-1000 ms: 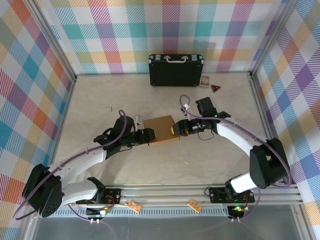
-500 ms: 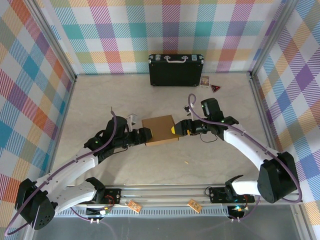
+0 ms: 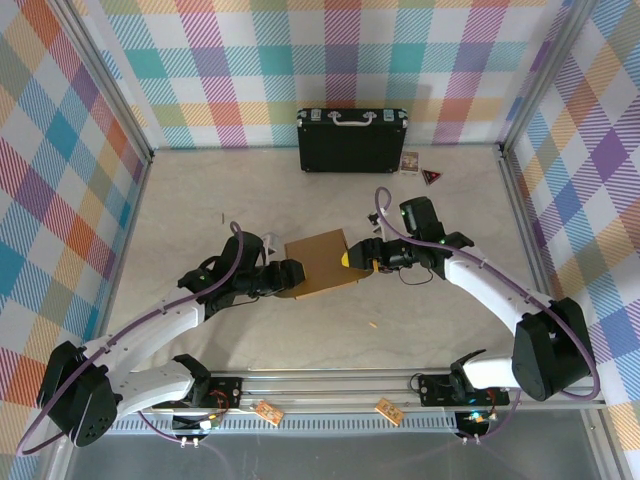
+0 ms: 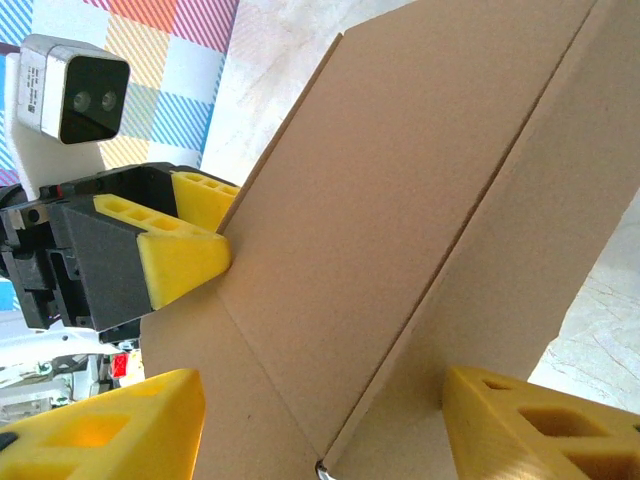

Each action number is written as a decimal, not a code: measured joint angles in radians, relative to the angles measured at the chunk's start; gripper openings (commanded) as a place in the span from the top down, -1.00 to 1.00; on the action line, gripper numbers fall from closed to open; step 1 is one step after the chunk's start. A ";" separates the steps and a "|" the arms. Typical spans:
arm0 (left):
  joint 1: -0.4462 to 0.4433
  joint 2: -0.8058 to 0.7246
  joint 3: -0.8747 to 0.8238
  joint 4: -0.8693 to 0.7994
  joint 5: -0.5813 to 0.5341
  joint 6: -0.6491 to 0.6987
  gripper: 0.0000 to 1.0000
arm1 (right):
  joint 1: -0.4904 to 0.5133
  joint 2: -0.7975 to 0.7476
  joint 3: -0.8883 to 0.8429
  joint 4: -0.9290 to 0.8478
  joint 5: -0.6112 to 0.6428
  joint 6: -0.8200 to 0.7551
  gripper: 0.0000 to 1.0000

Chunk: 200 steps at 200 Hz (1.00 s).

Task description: Fold the paper box

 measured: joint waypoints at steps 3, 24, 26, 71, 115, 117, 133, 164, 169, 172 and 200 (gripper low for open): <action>0.000 0.000 0.001 -0.002 0.000 -0.002 -0.10 | 0.000 0.000 0.000 0.000 0.000 0.002 -0.28; 0.000 0.005 0.018 -0.019 0.000 -0.009 -0.08 | 0.000 0.000 0.000 0.000 -0.006 0.011 -0.29; 0.000 0.005 0.021 -0.021 -0.001 -0.010 -0.08 | 0.000 0.000 0.000 0.000 -0.006 0.012 -0.30; 0.000 0.051 0.047 -0.041 -0.026 0.001 -0.05 | -0.003 0.029 0.011 -0.003 0.024 0.008 -0.27; 0.000 0.175 0.040 -0.026 -0.084 0.060 -0.03 | 0.002 0.122 -0.005 0.027 0.105 -0.009 -0.25; 0.000 0.182 0.038 -0.022 -0.085 0.064 -0.03 | 0.002 0.128 -0.007 0.030 0.108 -0.010 -0.25; 0.000 0.237 0.027 -0.008 -0.101 0.082 -0.05 | 0.002 0.161 -0.021 0.040 0.132 -0.018 -0.25; 0.000 0.307 0.026 -0.023 -0.143 0.121 -0.11 | 0.002 0.185 -0.039 0.044 0.197 -0.036 -0.35; 0.000 0.307 0.026 -0.032 -0.156 0.127 -0.12 | 0.002 0.185 -0.039 0.044 0.212 -0.043 -0.36; 0.000 0.306 0.027 -0.035 -0.161 0.129 -0.13 | 0.002 0.185 -0.039 0.045 0.220 -0.046 -0.36; 0.000 0.251 0.027 -0.084 -0.232 0.146 -0.18 | 0.002 0.156 -0.043 0.028 0.288 -0.063 -0.36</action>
